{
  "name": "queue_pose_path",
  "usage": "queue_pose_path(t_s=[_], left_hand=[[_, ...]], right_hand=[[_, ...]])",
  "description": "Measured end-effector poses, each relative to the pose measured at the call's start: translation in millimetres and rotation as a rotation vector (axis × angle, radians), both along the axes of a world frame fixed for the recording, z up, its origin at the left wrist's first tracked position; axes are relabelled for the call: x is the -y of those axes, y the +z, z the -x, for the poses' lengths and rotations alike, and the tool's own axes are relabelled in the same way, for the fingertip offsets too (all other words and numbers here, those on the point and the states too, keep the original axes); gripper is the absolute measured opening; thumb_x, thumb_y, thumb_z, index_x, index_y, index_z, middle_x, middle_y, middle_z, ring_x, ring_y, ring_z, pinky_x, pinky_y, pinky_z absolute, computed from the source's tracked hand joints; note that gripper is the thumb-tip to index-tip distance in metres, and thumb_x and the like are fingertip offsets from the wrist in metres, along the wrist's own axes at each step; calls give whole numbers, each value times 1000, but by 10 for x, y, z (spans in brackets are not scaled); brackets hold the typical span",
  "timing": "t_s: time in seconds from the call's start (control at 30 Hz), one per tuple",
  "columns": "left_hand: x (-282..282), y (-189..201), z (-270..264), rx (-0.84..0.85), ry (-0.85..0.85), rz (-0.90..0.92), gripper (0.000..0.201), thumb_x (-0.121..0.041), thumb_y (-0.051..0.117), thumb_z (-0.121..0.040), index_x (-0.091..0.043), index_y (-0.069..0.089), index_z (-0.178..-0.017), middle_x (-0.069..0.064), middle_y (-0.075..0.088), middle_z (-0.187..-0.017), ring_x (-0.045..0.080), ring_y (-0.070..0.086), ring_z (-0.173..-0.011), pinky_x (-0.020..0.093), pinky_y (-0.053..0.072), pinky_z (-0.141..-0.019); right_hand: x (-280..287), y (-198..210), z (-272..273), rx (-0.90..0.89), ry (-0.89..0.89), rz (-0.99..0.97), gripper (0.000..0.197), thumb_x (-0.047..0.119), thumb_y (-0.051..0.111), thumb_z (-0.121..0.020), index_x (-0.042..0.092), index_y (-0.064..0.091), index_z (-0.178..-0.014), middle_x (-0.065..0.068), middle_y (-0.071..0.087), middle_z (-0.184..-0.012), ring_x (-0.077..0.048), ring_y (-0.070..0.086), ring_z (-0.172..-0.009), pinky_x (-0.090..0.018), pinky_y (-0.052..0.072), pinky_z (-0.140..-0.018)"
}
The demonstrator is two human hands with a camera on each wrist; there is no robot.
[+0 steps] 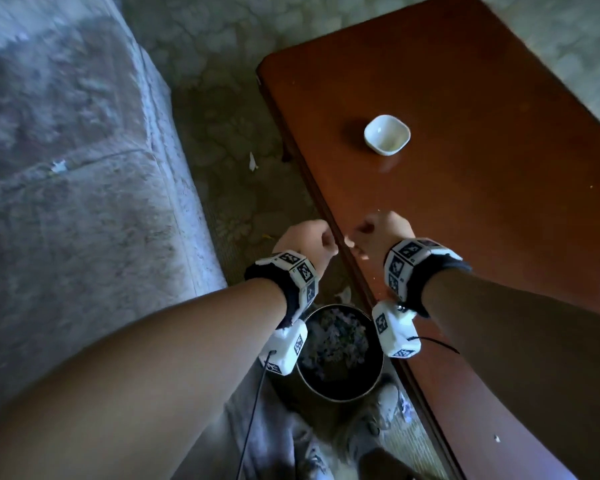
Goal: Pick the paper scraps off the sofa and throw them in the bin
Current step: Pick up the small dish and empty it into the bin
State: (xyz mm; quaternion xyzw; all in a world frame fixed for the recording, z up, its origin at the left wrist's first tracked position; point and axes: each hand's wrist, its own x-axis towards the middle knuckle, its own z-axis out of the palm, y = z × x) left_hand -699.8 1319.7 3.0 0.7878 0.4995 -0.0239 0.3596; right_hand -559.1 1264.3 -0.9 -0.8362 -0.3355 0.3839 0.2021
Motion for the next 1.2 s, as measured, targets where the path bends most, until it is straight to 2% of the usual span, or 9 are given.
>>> queue_pose_path(t_s=[0.07, 0.13, 0.23, 0.47, 0.67, 0.8, 0.9, 1.07, 1.2], left_hand=[[-52, -81, -161, -3, 24, 1, 11, -29, 64, -87, -24, 61, -78, -8, 64, -74, 11, 62, -70, 33, 57, -68], [-93, -157, -327, -8, 46, 22, 11, -30, 64, -88, -25, 62, -79, -9, 65, -76, 12, 62, -70, 33, 57, -67], [-206, -250, -587, -36, 38, 5, 6, -29, 63, -90, -25, 62, -84, -8, 65, -83, 14, 63, -75, 32, 56, -69], [-614, -286, -1184, -45, 17, -84, 7, -27, 63, -89, -27, 58, -94, -14, 60, -86, 12, 61, -82, 27, 53, -71], [-1156, -418, -1597, 17, 55, -81, 19, -24, 66, -87, -27, 55, -101, -15, 62, -84, 12, 64, -85, 32, 56, -76], [-1558, -512, -1921, 29, 9, -48, 18, -27, 67, -84, -29, 54, -97, -14, 63, -79, 13, 65, -80, 32, 56, -72], [-1821, -561, -2101, 6, -49, -24, 16, -25, 64, -84, -28, 56, -98, -8, 69, -92, 18, 66, -87, 34, 57, -75], [-2096, -648, -2378, -26, -121, 54, 20, -26, 62, -84, -27, 56, -103, -4, 69, -103, 21, 65, -95, 34, 55, -81], [-2200, -681, -2492, -25, -188, 46, 14, -23, 54, -86, -26, 57, -100, -2, 69, -101, 24, 65, -93, 35, 55, -78]], right_hand=[[-65, -120, -203, -10, -72, 1, 8, 17, 68, -82, 15, 71, -75, -2, 73, -70, -19, 72, -66, -34, 61, -66], [-93, -221, -380, -6, -71, 11, 6, 22, 70, -82, 19, 72, -78, -1, 73, -75, -20, 71, -72, -37, 61, -72], [-176, -294, -658, 7, -56, 11, 16, 37, 76, -74, 24, 75, -82, 5, 72, -80, -16, 66, -75, -33, 58, -72], [-410, -372, -1269, -48, -178, 21, 23, 44, 79, -67, 28, 75, -82, 9, 71, -77, -10, 67, -74, -27, 57, -70], [-872, -458, -1566, -27, -272, -13, 20, 40, 77, -69, 25, 73, -81, 9, 68, -72, -8, 61, -64, -19, 40, -51], [-1189, -503, -1755, -13, -328, 30, 13, 38, 76, -71, 27, 69, -72, 10, 65, -69, -7, 57, -60, -19, 38, -48], [-1421, -556, -1855, 11, -382, 58, 16, 38, 75, -73, 27, 64, -67, 9, 63, -69, -10, 57, -61, -19, 35, -47], [-1690, -619, -1989, 11, -413, 129, 12, 36, 72, -75, 25, 71, -78, 6, 66, -75, -14, 59, -63, -21, 42, -53], [-1769, -603, -2121, 52, -389, 170, 10, 23, 66, -80, 31, 73, -81, 5, 70, -90, -17, 63, -81, -23, 47, -68]])
